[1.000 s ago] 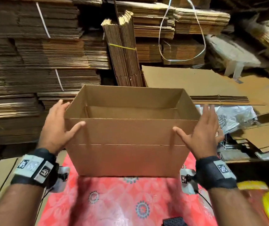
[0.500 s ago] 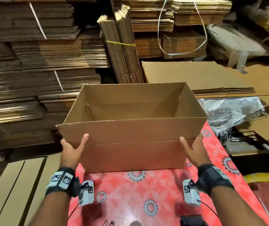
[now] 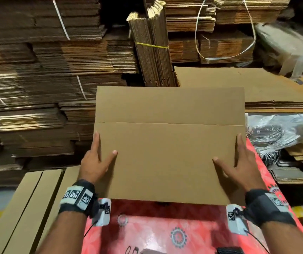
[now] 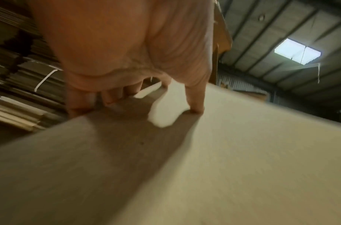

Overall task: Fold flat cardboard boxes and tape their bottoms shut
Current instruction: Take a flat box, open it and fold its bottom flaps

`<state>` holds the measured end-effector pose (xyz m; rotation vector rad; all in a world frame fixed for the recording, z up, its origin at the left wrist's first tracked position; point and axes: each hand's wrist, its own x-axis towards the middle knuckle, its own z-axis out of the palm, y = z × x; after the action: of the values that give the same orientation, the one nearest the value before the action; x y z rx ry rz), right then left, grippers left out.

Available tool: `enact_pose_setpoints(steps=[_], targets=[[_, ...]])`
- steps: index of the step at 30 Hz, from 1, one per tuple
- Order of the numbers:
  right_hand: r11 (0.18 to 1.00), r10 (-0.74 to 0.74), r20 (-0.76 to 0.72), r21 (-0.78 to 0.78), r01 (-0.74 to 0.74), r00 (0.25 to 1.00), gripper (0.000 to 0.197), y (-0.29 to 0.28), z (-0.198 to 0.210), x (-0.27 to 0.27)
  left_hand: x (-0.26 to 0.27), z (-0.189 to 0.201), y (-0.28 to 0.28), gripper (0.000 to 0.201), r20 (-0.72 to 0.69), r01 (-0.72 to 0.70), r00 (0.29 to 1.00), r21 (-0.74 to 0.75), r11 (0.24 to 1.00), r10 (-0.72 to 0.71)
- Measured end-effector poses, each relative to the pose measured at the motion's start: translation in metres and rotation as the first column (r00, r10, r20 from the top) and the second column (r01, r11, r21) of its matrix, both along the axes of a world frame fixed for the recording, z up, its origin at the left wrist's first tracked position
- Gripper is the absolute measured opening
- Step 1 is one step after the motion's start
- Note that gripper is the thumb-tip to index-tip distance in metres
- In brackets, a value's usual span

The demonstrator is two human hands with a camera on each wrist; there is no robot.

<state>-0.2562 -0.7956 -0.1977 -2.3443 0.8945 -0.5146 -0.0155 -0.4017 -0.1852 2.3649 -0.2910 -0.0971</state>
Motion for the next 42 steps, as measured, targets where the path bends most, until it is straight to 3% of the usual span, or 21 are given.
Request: enact_pose_setpoints(steps=[2, 6, 12, 15, 17, 19, 22, 24, 27, 32, 34, 38, 40, 42], targets=[[0.999, 0.034, -0.151, 0.017, -0.032, 0.988, 0.108, -0.01, 0.014, 0.003, 0.011, 0.011, -0.003, 0.094, -0.076, 0.032, 0.997, 0.116, 0.993, -0.023], [0.991, 0.127, -0.465, 0.016, -0.135, 0.876, 0.102, -0.026, 0.01, 0.021, 0.018, 0.01, -0.018, 0.097, -0.322, 0.282, 0.93, 0.319, 0.905, -0.176], [0.987, 0.131, -0.516, -0.011, -0.16, 0.846, 0.09, -0.04, -0.01, 0.046, 0.023, -0.001, -0.024, 0.096, -0.348, 0.253, 0.929, 0.349, 0.903, -0.126], [0.988, 0.095, -0.536, -0.051, -0.144, 0.839, 0.084, -0.041, -0.003, 0.053, 0.02, 0.005, -0.033, 0.088, -0.235, 0.197, 0.968, 0.514, 0.835, -0.084], [0.965, 0.063, -0.495, -0.193, -0.18, 0.867, 0.076, -0.024, 0.004, 0.051, 0.001, 0.011, -0.042, 0.077, -0.02, 0.125, 0.99, 0.599, 0.791, -0.141], [0.908, 0.163, -0.376, -0.305, -0.288, 0.912, 0.079, 0.01, 0.009, 0.042, -0.03, 0.01, -0.05, 0.077, 0.169, 0.141, 0.944, 0.567, 0.812, -0.282], [0.806, 0.411, -0.256, -0.348, -0.48, 0.875, 0.079, 0.073, -0.004, 0.018, -0.085, -0.01, -0.058, 0.095, 0.299, 0.303, 0.816, 0.509, 0.806, -0.495], [0.758, 0.473, -0.258, -0.369, -0.538, 0.842, 0.08, 0.1, -0.017, 0.005, -0.112, -0.032, -0.063, 0.109, 0.301, 0.347, 0.756, 0.569, 0.746, -0.581], [0.716, 0.469, -0.365, -0.377, -0.588, 0.804, 0.093, 0.111, -0.032, -0.004, -0.133, -0.059, -0.065, 0.132, 0.262, 0.33, 0.723, 0.682, 0.653, -0.639], [0.659, 0.464, -0.478, -0.376, -0.651, 0.746, 0.112, 0.1, -0.034, -0.008, -0.136, -0.082, -0.063, 0.153, 0.266, 0.281, 0.738, 0.714, 0.641, -0.62], [0.665, 0.472, -0.467, -0.368, -0.65, 0.747, 0.111, 0.097, -0.03, -0.009, -0.138, -0.085, -0.069, 0.145, 0.288, 0.247, 0.75, 0.713, 0.656, -0.596], [0.659, 0.455, -0.487, -0.379, -0.65, 0.746, 0.123, 0.098, -0.03, -0.01, -0.142, -0.09, -0.079, 0.096, 0.411, 0.152, 0.725, 0.687, 0.71, -0.553], [0.631, 0.443, -0.515, -0.402, -0.663, 0.734, 0.133, 0.098, -0.034, -0.012, -0.145, -0.089, -0.08, 0.103, 0.398, 0.155, 0.726, 0.701, 0.696, -0.561], [0.599, 0.432, -0.546, -0.421, -0.681, 0.718, 0.143, 0.096, -0.037, -0.013, -0.147, -0.082, -0.077, 0.125, 0.306, 0.205, 0.745, 0.74, 0.64, -0.592]])
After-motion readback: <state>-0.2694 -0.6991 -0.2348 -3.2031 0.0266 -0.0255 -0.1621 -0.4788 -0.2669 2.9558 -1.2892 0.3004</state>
